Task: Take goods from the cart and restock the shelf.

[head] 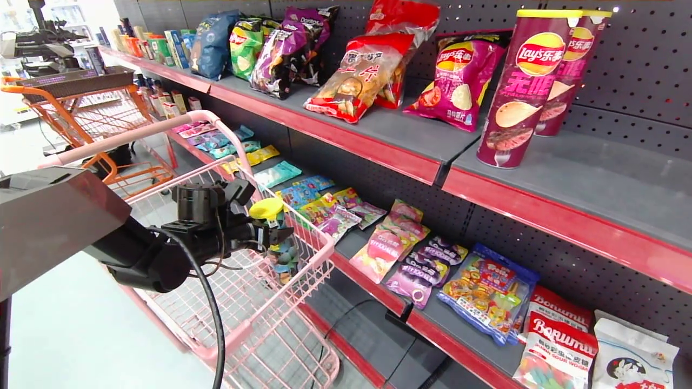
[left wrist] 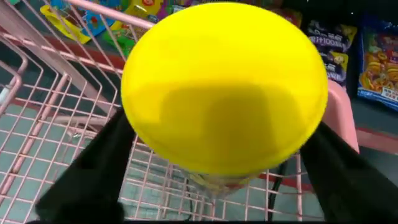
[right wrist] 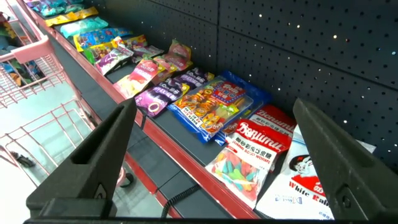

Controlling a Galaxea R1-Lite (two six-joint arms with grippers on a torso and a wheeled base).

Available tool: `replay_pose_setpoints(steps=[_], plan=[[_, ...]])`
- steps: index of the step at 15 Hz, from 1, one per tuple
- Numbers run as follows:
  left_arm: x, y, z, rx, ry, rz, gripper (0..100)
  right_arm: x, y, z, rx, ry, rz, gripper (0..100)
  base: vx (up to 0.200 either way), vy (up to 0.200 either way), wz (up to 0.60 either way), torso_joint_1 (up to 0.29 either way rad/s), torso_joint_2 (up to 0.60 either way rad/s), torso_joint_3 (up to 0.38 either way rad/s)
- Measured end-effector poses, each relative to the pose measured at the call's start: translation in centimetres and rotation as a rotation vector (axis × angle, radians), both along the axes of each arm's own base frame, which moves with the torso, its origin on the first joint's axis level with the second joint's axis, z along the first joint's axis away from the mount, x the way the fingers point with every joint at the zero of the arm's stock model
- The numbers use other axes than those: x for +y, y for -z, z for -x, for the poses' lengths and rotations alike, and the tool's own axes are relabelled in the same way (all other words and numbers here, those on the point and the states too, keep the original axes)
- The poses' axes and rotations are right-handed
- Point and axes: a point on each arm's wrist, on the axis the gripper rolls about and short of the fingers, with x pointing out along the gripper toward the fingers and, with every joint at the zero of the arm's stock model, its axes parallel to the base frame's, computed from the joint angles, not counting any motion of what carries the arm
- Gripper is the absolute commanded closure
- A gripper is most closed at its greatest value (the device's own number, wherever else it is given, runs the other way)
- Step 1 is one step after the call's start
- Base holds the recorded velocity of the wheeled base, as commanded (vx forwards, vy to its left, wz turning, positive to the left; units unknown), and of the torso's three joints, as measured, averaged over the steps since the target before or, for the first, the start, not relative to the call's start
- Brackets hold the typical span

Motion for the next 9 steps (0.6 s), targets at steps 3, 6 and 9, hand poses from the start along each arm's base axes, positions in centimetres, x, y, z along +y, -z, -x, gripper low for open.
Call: replay_pose_setpoints(steps=[3,6,9], plan=[[0.1,0.4,0.5,0.015,-0.004,-0.004,100,0.0,0.0,0.0,0.000,0.000,0.000,0,0.000,0.000,0.00,0.000,0.00,0.000],[0.9,-0.4,1.9,0.029,-0.023,-0.003,100,0.0,0.0,0.0,0.000,0.000,0.000,0,0.000,0.000,0.00,0.000,0.00,0.000],[2.6,-5.4,4.7,-0.043,-0.062,0.019,100,0.0,0.0,0.0,0.000,0.001,-0.001,0,0.000,0.000,0.00,0.000,0.00,0.000]])
